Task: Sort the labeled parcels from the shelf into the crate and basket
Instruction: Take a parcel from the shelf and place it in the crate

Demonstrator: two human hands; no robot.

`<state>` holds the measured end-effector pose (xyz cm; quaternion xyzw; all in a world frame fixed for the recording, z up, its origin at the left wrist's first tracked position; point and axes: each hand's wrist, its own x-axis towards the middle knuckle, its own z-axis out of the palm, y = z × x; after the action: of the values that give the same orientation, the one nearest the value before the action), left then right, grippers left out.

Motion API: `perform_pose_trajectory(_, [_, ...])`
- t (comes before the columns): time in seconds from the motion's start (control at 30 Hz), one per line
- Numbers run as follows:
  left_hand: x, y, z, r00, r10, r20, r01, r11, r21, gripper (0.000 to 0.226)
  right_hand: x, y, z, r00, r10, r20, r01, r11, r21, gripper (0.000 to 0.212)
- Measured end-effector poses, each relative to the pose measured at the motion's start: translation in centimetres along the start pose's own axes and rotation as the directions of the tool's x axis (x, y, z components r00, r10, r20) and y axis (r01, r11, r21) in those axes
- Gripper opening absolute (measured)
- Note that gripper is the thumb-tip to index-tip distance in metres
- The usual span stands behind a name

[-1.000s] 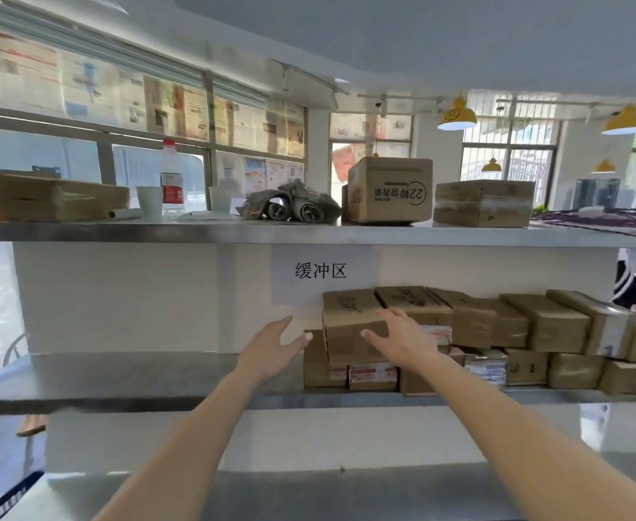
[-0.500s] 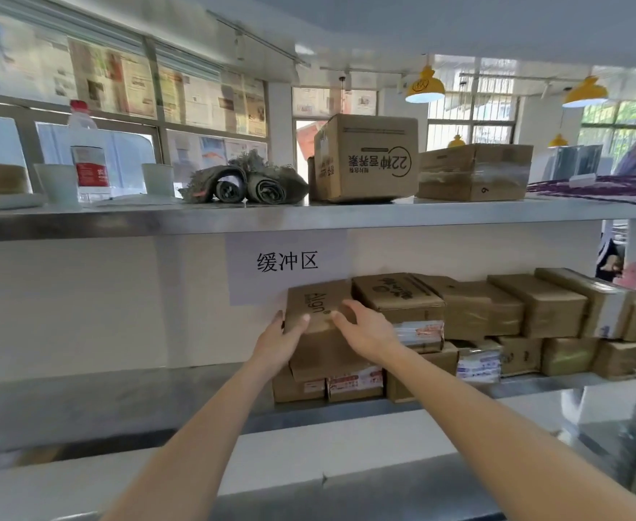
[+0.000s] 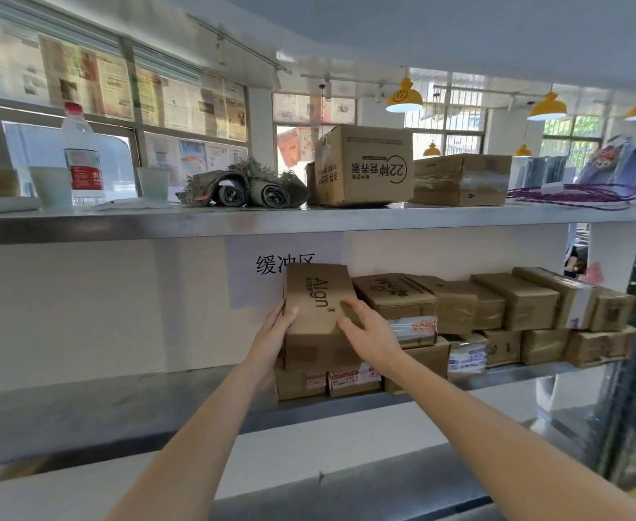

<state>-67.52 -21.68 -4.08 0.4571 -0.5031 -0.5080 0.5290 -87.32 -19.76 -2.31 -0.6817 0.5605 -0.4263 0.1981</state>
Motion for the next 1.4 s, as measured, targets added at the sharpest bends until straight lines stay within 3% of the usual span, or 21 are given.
perform_pose_trajectory(0.17, [-3.3, 1.2, -1.5, 0.999, 0.049, -0.012, -0.049, 0.996, -0.069, 0.062, -3.9, -2.7, -0.3, 1.000, 0.029, 0.003, -0.029, 0.997, 0.072, 0.052])
perform_pose_trajectory(0.23, [-4.9, 1.5, -2.1, 0.997, 0.082, -0.002, -0.082, 0.988, -0.128, 0.081, -5.7, -3.7, -0.4, 0.998, 0.054, 0.037, -0.056, 0.997, 0.060, 0.054])
perform_pose_trajectory(0.33, [-7.3, 1.8, -2.7, 0.995, 0.093, 0.025, -0.087, 0.979, -0.185, 0.126, -8.6, -5.4, -0.4, 0.994, 0.100, 0.044, -0.104, 0.988, 0.112, 0.057])
perform_pose_trajectory(0.4, [-9.0, 1.8, -2.7, 0.995, 0.090, 0.038, -0.082, 0.981, -0.178, 0.138, -10.7, -6.6, -0.4, 0.990, 0.138, 0.024, -0.140, 0.980, 0.139, 0.057])
perform_pose_trajectory(0.53, [-12.8, 0.9, -2.0, 0.988, 0.110, 0.108, -0.084, 0.971, -0.225, 0.118, -15.0, -7.9, -0.8, 0.985, 0.171, 0.012, -0.169, 0.955, 0.242, 0.057])
perform_pose_trajectory(0.63, [-15.8, 0.5, -0.7, 0.972, 0.103, 0.211, -0.041, 0.959, -0.279, 0.107, -18.6, -8.9, -1.4, 0.987, 0.137, 0.087, -0.157, 0.938, 0.308, 0.075])
perform_pose_trajectory(0.73, [-18.4, 0.8, 1.3, 0.958, 0.049, 0.283, 0.027, 0.965, -0.260, 0.066, -21.4, -9.1, -2.6, 0.988, 0.149, 0.026, -0.151, 0.964, 0.220, 0.082])
perform_pose_trajectory(0.83, [-20.1, 0.9, 3.3, 0.949, 0.042, 0.312, 0.056, 0.952, -0.300, 0.029, -23.6, -8.8, -5.2, 0.983, 0.171, -0.072, -0.155, 0.969, 0.190, 0.074])
perform_pose_trajectory(0.93, [-21.3, 1.4, 6.1, 0.945, 0.039, 0.324, 0.050, 0.964, -0.261, 0.035, -25.8, -8.8, -8.7, 0.968, 0.204, -0.148, -0.164, 0.956, 0.244, 0.065])
perform_pose_trajectory(1.03, [-22.7, 2.2, 9.4, 0.915, -0.065, 0.398, 0.151, 0.970, -0.189, 0.078, -27.8, -8.2, -12.3, 0.954, 0.221, -0.201, -0.146, 0.932, 0.333, 0.056])
perform_pose_trajectory(1.1, [-23.6, 2.6, 11.8, 0.871, -0.136, 0.472, 0.227, 0.964, -0.142, 0.090, -29.4, -7.6, -14.5, 0.937, 0.259, -0.236, -0.160, 0.915, 0.369, 0.053])
perform_pose_trajectory(1.2, [-24.3, 2.5, 15.2, 0.880, -0.106, 0.463, 0.180, 0.976, -0.119, 0.107, -31.6, -6.6, -17.6, 0.919, 0.232, -0.318, -0.146, 0.951, 0.271, 0.058])
perform_pose_trajectory(1.33, [-25.4, 2.7, 19.6, 0.894, -0.042, 0.447, 0.156, 0.963, -0.220, 0.057, -34.0, -4.6, -21.5, 0.884, 0.263, -0.386, -0.221, 0.964, 0.152, 0.050])
perform_pose_trajectory(1.4, [-25.7, 2.7, 21.9, 0.884, -0.020, 0.467, 0.137, 0.967, -0.217, 0.051, -34.9, -3.8, -23.1, 0.868, 0.300, -0.396, -0.253, 0.953, 0.168, 0.064])
